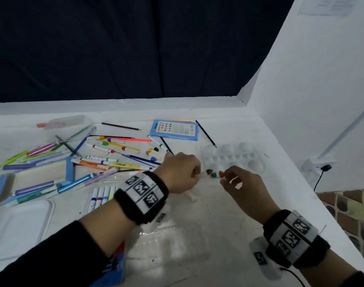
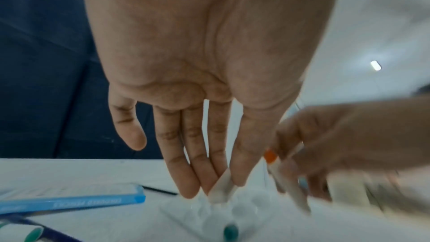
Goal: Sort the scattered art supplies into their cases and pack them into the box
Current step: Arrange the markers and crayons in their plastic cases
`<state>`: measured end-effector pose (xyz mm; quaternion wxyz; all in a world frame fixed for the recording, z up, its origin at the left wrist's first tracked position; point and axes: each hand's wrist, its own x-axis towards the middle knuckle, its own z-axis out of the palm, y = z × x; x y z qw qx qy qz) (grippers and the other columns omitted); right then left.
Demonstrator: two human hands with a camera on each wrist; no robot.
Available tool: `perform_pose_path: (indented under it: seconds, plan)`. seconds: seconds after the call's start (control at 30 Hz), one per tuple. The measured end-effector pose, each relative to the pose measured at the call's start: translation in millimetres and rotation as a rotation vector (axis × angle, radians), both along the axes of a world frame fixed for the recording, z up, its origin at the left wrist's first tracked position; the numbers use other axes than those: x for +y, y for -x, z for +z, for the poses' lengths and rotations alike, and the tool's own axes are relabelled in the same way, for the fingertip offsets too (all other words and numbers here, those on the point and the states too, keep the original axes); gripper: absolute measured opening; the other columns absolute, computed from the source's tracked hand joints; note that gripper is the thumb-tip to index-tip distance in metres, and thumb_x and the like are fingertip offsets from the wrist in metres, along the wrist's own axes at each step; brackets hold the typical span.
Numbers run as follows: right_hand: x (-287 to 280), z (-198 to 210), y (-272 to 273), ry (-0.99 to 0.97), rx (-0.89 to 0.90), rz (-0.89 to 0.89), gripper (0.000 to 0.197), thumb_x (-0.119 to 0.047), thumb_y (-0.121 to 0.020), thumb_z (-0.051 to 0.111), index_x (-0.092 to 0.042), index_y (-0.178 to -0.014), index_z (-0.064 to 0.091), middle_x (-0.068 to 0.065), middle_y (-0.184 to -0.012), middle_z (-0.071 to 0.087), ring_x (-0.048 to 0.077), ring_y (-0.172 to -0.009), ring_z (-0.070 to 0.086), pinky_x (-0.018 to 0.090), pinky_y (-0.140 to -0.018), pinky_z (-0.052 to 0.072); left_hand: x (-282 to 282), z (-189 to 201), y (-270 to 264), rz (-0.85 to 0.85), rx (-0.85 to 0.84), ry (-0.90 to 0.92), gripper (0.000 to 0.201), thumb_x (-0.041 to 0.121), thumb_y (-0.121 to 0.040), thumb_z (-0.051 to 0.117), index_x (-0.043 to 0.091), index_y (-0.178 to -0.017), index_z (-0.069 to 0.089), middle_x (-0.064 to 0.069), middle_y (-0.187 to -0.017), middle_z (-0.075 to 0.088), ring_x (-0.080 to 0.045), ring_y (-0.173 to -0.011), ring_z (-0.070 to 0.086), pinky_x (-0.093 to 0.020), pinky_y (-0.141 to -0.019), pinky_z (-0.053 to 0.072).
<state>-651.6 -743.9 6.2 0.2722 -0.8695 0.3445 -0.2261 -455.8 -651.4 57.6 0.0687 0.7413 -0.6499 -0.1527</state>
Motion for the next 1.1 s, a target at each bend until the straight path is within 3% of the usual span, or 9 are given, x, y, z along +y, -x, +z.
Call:
perform_pose_path:
  seconds: [0.13, 0.23, 0.3, 0.43, 0.6, 0.77, 0.83, 0.97, 1.1]
  plan:
    - [39.9, 15.1, -9.8, -0.242, -0.118, 0.124, 0.010, -0.018, -0.090, 0.067, -0.025, -0.094, 0.063, -0.008, -0.073, 0.069, 0.007, -0.070, 0.066, 0.016, -0.059, 0.049, 82.7, 12.6, -28.7, 0.140, 0.318, 0.212, 0.013, 0.028, -0.094, 0.065, 0.024, -0.103, 0.073, 0.015, -0.091, 0.070, -0.001, -0.088, 0.065, -0.030, -0.084, 0.054]
    - [68.0, 22.5, -20.9, -0.355, -0.059, 0.262, 0.013, -0.019, -0.091, 0.067, -0.028, -0.097, 0.060, -0.004, -0.075, 0.071, 0.011, -0.063, 0.068, 0.029, -0.058, 0.056, 149.2, 6.7, -39.3, 0.253, 0.339, 0.231, 0.019, 0.030, -0.092, 0.067, 0.039, -0.108, 0.071, 0.023, -0.092, 0.066, 0.004, -0.088, 0.065, -0.017, -0.077, 0.051]
    - [86.2, 23.1, -29.9, -0.387, -0.012, 0.344, 0.013, -0.020, -0.091, 0.067, -0.028, -0.097, 0.060, -0.002, -0.074, 0.072, 0.010, -0.060, 0.068, 0.029, -0.060, 0.057, 187.3, -4.5, -41.3, 0.270, 0.293, 0.194, 0.021, 0.034, -0.091, 0.066, 0.048, -0.107, 0.069, 0.025, -0.089, 0.065, 0.004, -0.084, 0.064, -0.013, -0.072, 0.047]
    - [116.8, 18.2, -47.2, -0.394, 0.087, 0.472, 0.010, -0.024, -0.090, 0.069, -0.024, -0.100, 0.066, -0.005, -0.070, 0.073, 0.005, -0.059, 0.067, 0.016, -0.060, 0.052, 233.2, -30.3, -33.2, 0.218, 0.185, 0.085, 0.014, 0.044, -0.091, 0.065, 0.043, -0.101, 0.075, 0.020, -0.086, 0.063, 0.004, -0.078, 0.061, -0.016, -0.067, 0.046]
    - [143.0, 7.2, -65.3, -0.411, 0.174, 0.542, 0.010, -0.024, -0.087, 0.071, -0.018, -0.095, 0.072, -0.006, -0.062, 0.071, 0.003, -0.055, 0.064, 0.010, -0.059, 0.047, 240.2, -52.4, -16.1, 0.180, 0.042, 0.055, 0.040, 0.051, -0.087, 0.042, 0.027, -0.085, 0.075, 0.012, -0.085, 0.059, -0.004, -0.074, 0.059, -0.023, -0.069, 0.047]
    - [156.9, -2.9, -77.5, -0.429, 0.194, 0.569, 0.010, -0.019, -0.086, 0.072, -0.013, -0.093, 0.072, -0.005, -0.061, 0.069, 0.001, -0.050, 0.062, 0.011, -0.060, 0.047, 227.4, -50.9, -0.6, 0.169, -0.037, 0.090, 0.022, 0.033, -0.074, 0.065, 0.020, -0.058, 0.061, 0.006, -0.068, 0.054, -0.016, -0.054, 0.057, -0.026, -0.050, 0.047]
    - [160.0, -6.4, -80.4, -0.420, 0.225, 0.589, 0.010, -0.016, -0.086, 0.071, -0.013, -0.095, 0.073, -0.005, -0.065, 0.069, 0.000, -0.051, 0.061, 0.014, -0.061, 0.050, 225.4, -53.3, 3.3, 0.157, -0.038, 0.095, 0.023, 0.034, -0.078, 0.069, 0.020, -0.060, 0.062, 0.003, -0.069, 0.055, -0.017, -0.056, 0.058, -0.028, -0.051, 0.047]
    - [164.7, -10.7, -81.5, -0.351, 0.268, 0.599, 0.015, -0.013, -0.085, 0.067, -0.015, -0.098, 0.075, -0.007, -0.073, 0.069, -0.004, -0.059, 0.061, 0.014, -0.067, 0.051, 228.3, -52.9, 2.4, 0.181, -0.019, 0.012, 0.024, 0.038, -0.090, 0.053, 0.021, -0.084, 0.068, 0.003, -0.091, 0.057, -0.023, -0.080, 0.061, -0.037, -0.071, 0.048]
    - [167.3, -8.0, -81.0, -0.274, 0.329, 0.623, 0.018, -0.013, -0.083, 0.065, -0.015, -0.097, 0.075, -0.001, -0.082, 0.070, 0.007, -0.073, 0.063, 0.017, -0.067, 0.049, 229.6, -47.4, -4.2, 0.216, -0.037, -0.038, 0.024, 0.045, -0.092, 0.057, 0.027, -0.099, 0.073, 0.009, -0.101, 0.054, -0.015, -0.094, 0.058, -0.029, -0.077, 0.037]
